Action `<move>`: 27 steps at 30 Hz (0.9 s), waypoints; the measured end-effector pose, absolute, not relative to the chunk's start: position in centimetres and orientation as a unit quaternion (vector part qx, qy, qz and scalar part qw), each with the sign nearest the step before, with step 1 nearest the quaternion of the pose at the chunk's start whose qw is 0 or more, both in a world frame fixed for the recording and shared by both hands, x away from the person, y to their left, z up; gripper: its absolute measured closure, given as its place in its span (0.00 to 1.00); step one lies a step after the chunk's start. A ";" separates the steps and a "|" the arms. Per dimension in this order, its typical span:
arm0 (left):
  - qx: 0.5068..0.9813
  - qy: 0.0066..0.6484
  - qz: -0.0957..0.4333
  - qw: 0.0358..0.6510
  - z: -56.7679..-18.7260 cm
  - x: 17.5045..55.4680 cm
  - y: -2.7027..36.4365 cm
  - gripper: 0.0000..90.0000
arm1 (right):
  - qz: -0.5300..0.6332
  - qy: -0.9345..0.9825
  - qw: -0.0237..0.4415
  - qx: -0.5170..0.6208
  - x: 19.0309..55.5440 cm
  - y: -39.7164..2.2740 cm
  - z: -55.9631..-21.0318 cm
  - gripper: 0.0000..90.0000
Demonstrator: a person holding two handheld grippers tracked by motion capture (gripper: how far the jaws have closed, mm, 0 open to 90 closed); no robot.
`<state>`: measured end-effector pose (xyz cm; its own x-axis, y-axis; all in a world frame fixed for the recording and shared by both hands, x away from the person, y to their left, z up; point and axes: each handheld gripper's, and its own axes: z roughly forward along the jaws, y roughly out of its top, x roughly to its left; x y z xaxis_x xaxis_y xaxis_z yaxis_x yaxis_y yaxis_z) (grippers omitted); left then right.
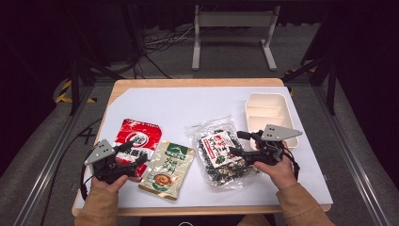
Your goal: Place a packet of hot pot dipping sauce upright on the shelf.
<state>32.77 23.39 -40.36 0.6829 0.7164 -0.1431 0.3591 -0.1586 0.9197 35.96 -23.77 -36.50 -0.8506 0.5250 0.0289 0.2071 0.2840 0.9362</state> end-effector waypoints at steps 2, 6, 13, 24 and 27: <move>0.741 0.364 0.165 0.539 -40.4 32.7 23.4 0.25 | 0.549 0.794 0.137 0.224 36.2 -23.0 -36.1 0.39; 0.742 0.365 0.169 0.536 -40.4 32.6 23.6 0.25 | 0.541 0.805 0.126 0.211 36.7 -21.6 -35.3 0.37; 0.740 0.369 0.170 0.536 -40.4 32.4 23.7 0.25 | 0.538 0.811 0.121 0.193 37.5 -19.5 -34.4 0.33; 0.741 0.370 0.171 0.534 -40.5 32.4 23.7 0.25 | 0.525 0.825 0.111 0.175 38.8 -16.3 -34.0 0.29; 0.741 0.369 0.170 0.534 -40.5 32.4 23.7 0.25 | 0.520 0.829 0.107 0.175 39.2 -15.7 -33.9 0.29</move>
<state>32.44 23.71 -40.55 0.6693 0.7293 -0.1418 0.3658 -0.1573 0.9173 39.21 -15.67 -33.90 -0.9157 0.4017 0.0049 0.1793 0.3978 0.8998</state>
